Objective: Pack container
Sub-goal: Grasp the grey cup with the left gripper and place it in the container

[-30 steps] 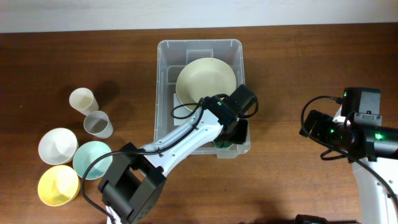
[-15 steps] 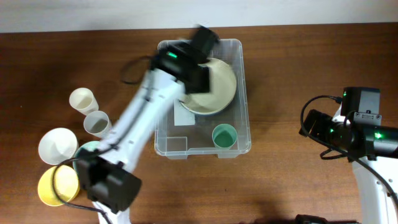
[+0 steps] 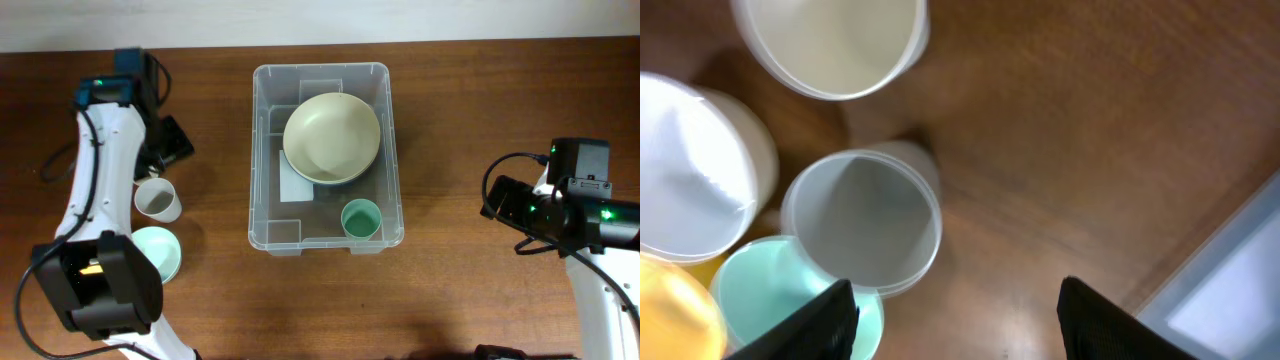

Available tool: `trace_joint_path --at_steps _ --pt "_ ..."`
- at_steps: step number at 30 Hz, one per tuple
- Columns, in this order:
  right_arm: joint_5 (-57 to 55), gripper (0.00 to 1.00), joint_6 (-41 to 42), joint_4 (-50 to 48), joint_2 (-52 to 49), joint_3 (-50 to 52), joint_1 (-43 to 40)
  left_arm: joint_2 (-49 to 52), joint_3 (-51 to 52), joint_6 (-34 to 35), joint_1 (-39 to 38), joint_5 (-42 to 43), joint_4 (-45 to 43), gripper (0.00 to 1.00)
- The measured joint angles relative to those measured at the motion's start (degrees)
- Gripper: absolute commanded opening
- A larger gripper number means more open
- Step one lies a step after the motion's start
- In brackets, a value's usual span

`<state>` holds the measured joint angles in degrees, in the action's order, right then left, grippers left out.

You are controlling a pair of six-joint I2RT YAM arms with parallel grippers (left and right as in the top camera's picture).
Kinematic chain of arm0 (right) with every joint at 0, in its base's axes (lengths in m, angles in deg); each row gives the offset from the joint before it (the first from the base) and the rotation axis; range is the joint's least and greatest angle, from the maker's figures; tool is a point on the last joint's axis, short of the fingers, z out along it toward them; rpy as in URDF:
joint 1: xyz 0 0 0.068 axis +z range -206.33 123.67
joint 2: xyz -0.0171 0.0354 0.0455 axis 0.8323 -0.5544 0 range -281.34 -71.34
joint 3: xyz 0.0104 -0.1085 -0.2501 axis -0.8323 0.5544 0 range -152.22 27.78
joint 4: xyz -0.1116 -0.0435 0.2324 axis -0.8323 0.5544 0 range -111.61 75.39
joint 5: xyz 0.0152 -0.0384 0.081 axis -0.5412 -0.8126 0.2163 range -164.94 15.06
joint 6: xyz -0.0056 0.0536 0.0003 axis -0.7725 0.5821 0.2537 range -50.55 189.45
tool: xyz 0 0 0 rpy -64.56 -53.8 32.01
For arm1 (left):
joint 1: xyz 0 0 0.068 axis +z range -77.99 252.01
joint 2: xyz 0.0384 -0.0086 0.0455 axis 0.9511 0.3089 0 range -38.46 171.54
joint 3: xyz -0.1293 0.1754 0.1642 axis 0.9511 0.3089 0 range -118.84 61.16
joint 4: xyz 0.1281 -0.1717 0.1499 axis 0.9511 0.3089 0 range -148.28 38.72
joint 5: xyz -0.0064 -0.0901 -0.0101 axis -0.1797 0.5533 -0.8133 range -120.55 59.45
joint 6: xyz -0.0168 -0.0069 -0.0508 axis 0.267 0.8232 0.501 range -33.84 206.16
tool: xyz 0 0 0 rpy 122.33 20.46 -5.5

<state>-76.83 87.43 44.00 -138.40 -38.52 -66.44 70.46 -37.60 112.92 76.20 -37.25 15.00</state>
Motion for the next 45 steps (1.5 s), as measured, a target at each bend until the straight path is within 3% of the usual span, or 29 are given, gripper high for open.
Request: trace_joint_path --at_steps 10,14,16,21,29,34,39,45 --pt "0.04 0.99 -0.24 -0.09 -0.09 0.00 0.00 -0.09 16.39 -0.28 1.22 0.92 -11.54 0.66" --pt "0.04 0.99 -0.24 -0.04 -0.09 0.00 0.00 -0.09 18.38 -0.87 1.57 0.90 -15.76 0.47" --pt "0.02 0.99 -0.24 -0.04 -0.09 0.00 0.00 -0.09 20.24 -1.33 1.55 0.96 -17.09 0.24" --pt "0.02 0.99 -0.24 -0.04 -0.09 0.00 0.00 -0.09 20.87 -1.77 1.57 0.94 -17.38 0.01" --pt "0.02 0.99 -0.20 -0.04 -0.09 0.00 0.00 -1.44 16.28 -2.10 -0.74 1.95 -12.90 0.00" --pt "0.02 0.99 -0.22 -0.04 -0.09 0.00 0.00 -10.08 5.40 -2.10 -10.40 3.04 -7.21 0.01" --pt "0.02 0.99 -0.24 -0.02 -0.09 0.00 0.00 -19.23 -4.04 -1.31 -24.92 3.82 -6.82 0.01" --pt "0.04 0.99 -0.24 -0.02 -0.11 0.00 0.00 -17.42 -4.92 3.21 -41.27 4.57 -6.84 0.00"
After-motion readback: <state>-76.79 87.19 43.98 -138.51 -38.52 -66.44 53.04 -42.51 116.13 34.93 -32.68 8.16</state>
